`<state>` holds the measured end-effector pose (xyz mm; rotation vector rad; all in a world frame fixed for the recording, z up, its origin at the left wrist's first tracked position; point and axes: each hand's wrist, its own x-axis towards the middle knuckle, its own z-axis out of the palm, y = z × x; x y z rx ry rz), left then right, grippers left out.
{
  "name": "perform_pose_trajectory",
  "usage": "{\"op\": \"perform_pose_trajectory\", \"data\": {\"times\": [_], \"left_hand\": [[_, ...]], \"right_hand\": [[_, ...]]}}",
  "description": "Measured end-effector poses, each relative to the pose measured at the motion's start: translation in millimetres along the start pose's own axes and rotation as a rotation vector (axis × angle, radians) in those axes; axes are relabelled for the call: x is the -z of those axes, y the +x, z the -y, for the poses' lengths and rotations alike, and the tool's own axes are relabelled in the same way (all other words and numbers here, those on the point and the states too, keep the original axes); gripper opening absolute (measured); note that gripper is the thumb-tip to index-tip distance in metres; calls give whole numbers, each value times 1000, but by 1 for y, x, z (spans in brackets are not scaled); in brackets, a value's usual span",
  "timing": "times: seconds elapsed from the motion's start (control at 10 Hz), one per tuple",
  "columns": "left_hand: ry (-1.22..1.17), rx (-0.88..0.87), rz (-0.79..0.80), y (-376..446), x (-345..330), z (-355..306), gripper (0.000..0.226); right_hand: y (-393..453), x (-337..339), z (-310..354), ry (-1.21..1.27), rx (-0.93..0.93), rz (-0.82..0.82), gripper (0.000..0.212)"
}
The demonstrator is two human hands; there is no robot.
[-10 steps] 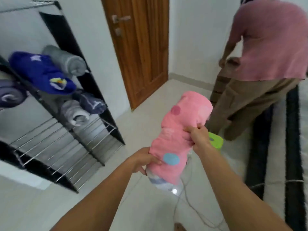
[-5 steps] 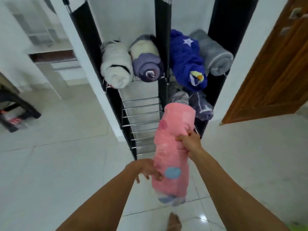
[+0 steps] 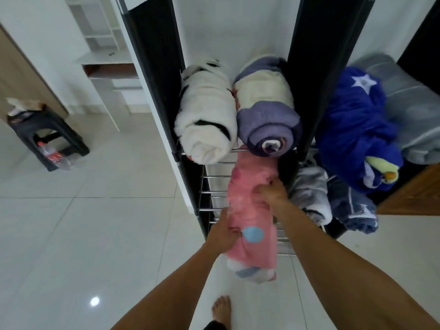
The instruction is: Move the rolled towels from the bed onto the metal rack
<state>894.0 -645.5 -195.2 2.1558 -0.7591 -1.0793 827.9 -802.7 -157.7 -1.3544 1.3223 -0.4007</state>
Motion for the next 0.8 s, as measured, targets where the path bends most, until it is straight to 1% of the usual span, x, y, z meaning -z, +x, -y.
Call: {"op": "perform_pose_trajectory", "data": {"times": [0.1,0.2,0.3,0.4,0.5,0.6,0.7,0.8], "left_hand": [[-16,24,-86,41,0,-7,80],[-62,44,-134,74,1,-13,75],[-122,64,-122,92,-2,-21,76],[-205,47,-55,98,-8,-32,85],[-253,-23,9,102,-14,-40,85],[-298,-68,44,94,-14,-44,77],[-343,-67,45,84,-9,-35,65],[-255,-26,23,55,2,-1,72]], "right_hand": [[42,-11,8,71,-25,35,28],[74,-18,8,116,-19,5,35],[95,-24,6,63,-2,-50,36],[113,-30,-4,32,-28,-3,29],[98,-28,-3,-189,-2,26,32],[76,-21,-5,-163,75,12,49],[49,-13,-16,-103,139,48,45],[-1,8,-29,5,40,162,23]]}}
